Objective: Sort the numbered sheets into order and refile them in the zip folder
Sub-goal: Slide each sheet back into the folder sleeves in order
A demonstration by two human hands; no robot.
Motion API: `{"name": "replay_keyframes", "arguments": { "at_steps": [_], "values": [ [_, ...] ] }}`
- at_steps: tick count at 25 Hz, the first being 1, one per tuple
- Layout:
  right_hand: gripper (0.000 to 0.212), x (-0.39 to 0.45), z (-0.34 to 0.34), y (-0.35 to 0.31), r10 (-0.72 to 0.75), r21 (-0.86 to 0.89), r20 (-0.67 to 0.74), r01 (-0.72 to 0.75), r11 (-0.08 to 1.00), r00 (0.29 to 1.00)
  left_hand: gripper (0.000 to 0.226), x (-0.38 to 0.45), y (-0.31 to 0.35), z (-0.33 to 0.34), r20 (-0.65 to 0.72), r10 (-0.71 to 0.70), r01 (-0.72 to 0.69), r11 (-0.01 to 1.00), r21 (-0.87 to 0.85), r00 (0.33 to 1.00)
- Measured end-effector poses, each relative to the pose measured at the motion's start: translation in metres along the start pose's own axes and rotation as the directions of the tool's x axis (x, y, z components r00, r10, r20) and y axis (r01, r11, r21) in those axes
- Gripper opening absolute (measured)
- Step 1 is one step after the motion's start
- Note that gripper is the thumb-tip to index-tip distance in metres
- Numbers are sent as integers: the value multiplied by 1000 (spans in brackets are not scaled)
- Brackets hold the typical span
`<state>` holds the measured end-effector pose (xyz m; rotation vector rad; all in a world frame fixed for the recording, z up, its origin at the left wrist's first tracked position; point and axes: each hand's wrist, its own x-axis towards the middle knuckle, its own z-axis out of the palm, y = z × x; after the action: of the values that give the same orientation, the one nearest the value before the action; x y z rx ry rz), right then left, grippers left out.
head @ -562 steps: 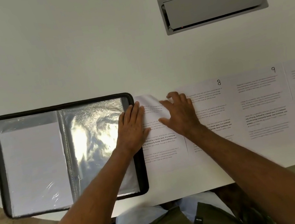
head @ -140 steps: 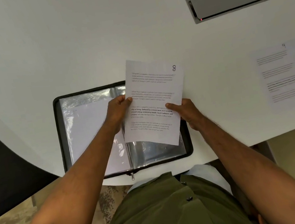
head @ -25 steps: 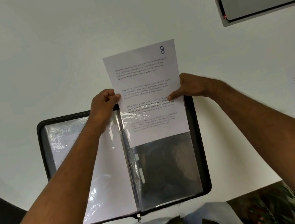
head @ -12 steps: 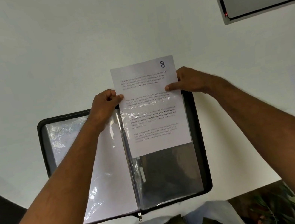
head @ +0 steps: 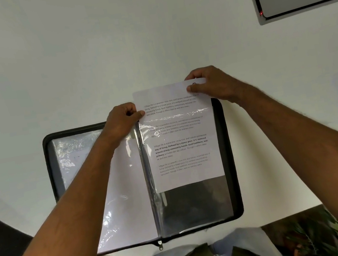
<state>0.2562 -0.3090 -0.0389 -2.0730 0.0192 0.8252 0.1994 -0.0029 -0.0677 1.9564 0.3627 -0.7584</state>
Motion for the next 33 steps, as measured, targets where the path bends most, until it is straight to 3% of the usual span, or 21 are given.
{"name": "replay_keyframes", "arguments": {
  "at_steps": [2,5,7,9,12,16,20,28,33],
  "values": [
    [15,1,-2,-2,-15,-105,30,18,994,999,25,0,0,0,-15,21,-22,999,-33,1000],
    [16,0,-2,-3,-17,-225,145,50,973,989,7,0,-2,-1,-45,39,-45,987,-157,998],
    [17,-1,0,-3,-3,-285,233,71,956,973,24,1,-5,-2,-42,48,-56,979,-196,998],
    [19,-2,4,-5,12,-353,297,98,930,955,26,0,-7,-1,-44,81,-88,977,-192,996],
    [19,-1,8,-7,12,-400,308,118,909,951,18,-3,-8,0,-32,118,-121,986,-113,993],
    [25,-1,13,-8,-64,-311,253,144,940,965,13,-3,-9,1,-28,133,-133,991,-30,991],
    [22,-3,20,-6,-81,-367,295,192,910,952,11,-4,-8,3,-4,157,-156,985,79,988],
    [22,-11,28,-11,8,-473,418,210,856,908,4,-2,-9,5,7,179,-177,964,199,984],
    [28,-18,39,-9,63,-502,384,151,852,921,10,2,-12,8,6,194,-185,926,330,981]
  ]
}}
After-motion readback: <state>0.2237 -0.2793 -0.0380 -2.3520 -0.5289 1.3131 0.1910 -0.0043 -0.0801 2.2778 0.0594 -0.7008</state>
